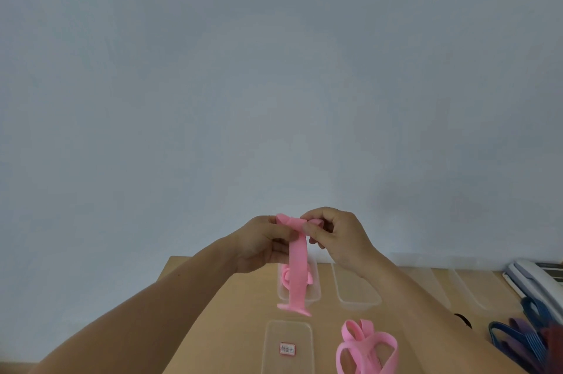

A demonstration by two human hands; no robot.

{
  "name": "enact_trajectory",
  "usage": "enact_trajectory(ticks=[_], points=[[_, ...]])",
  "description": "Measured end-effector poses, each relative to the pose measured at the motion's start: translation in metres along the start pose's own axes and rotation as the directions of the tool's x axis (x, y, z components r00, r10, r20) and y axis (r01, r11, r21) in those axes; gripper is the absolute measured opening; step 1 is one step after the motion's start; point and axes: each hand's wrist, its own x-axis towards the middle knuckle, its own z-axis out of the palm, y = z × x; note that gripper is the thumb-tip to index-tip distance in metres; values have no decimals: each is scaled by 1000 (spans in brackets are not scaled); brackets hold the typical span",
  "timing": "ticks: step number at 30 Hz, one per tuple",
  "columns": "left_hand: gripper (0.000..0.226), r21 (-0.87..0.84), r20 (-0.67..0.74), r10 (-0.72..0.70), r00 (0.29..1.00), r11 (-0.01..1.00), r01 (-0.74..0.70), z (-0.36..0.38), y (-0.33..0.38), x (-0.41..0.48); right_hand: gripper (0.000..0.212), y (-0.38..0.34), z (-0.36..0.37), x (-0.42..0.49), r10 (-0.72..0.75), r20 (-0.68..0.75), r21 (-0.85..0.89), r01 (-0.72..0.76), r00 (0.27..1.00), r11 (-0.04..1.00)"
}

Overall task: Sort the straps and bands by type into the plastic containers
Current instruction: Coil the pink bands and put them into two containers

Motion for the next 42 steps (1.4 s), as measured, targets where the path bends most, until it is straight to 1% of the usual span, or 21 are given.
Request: enact_trajectory(ticks=[2,4,6,8,10,11,13,16,18,19,21,24,29,31,33,34,36,38,39,42], points=[[31,-27,13,2,1000,1000,-1,0,1,-1,5,5,1,1,-42,-20,-54,41,999,998],[27,-62,13,-9,1000,998,9,0,2,-2,18,11,3,2,-90,-29,-147,85,996,985],[23,-131,-32,-40,999,991,36,-2,2,-1,27,14,4,0,-115,-40,-161,107,993,981],[19,-159,-77,-52,996,986,39,-2,3,0,28,17,5,-2,-129,-40,-140,122,991,983],[19,-125,-80,-29,996,992,19,-1,4,0,27,20,5,-2,-131,-44,-131,124,990,984],[21,-114,-85,-16,996,993,6,1,5,0,26,20,4,-2,-105,-49,-101,99,993,990],[26,-96,-110,13,994,995,-24,2,5,1,24,19,1,-3,-9,-34,27,10,999,1000],[26,-52,-166,77,983,995,-86,3,5,2,20,14,-4,-4,101,56,213,-111,993,971],[29,-6,-180,115,977,993,-117,4,4,3,18,11,-5,-4,159,62,252,-169,985,953],[34,28,-179,130,975,991,-128,6,4,3,17,9,-5,-3,178,55,239,-186,982,953],[42,85,-186,148,971,987,-134,6,2,5,15,9,-5,-2,177,42,160,-182,983,970],[31,137,-169,142,975,983,-119,6,1,5,10,13,-6,0,124,4,63,-124,992,990],[25,211,-91,74,993,976,-53,7,1,0,10,12,-7,0,56,-42,51,-54,998,997],[22,199,-61,55,997,979,-42,8,4,-2,9,12,-5,0,27,-51,37,-25,998,999],[9,167,-47,29,998,986,-20,11,6,-3,10,13,-4,-1,-9,-59,2,9,998,1000],[2,146,-53,12,999,989,-4,11,8,-4,14,14,-3,-1,-23,-58,-21,21,998,1000],[7,85,-48,-14,999,996,18,9,8,-2,24,16,-1,-1,-40,-59,-58,37,997,998],[21,31,-45,-26,999,999,28,8,8,-1,28,17,-1,-3,-48,-57,-78,43,997,996],[22,20,-61,-23,998,1000,24,8,7,0,27,18,-1,-3,-48,-53,-78,44,997,996],[14,-4,-110,17,994,1000,-18,9,5,1,27,18,-2,-5,-32,-40,-39,30,999,999]])
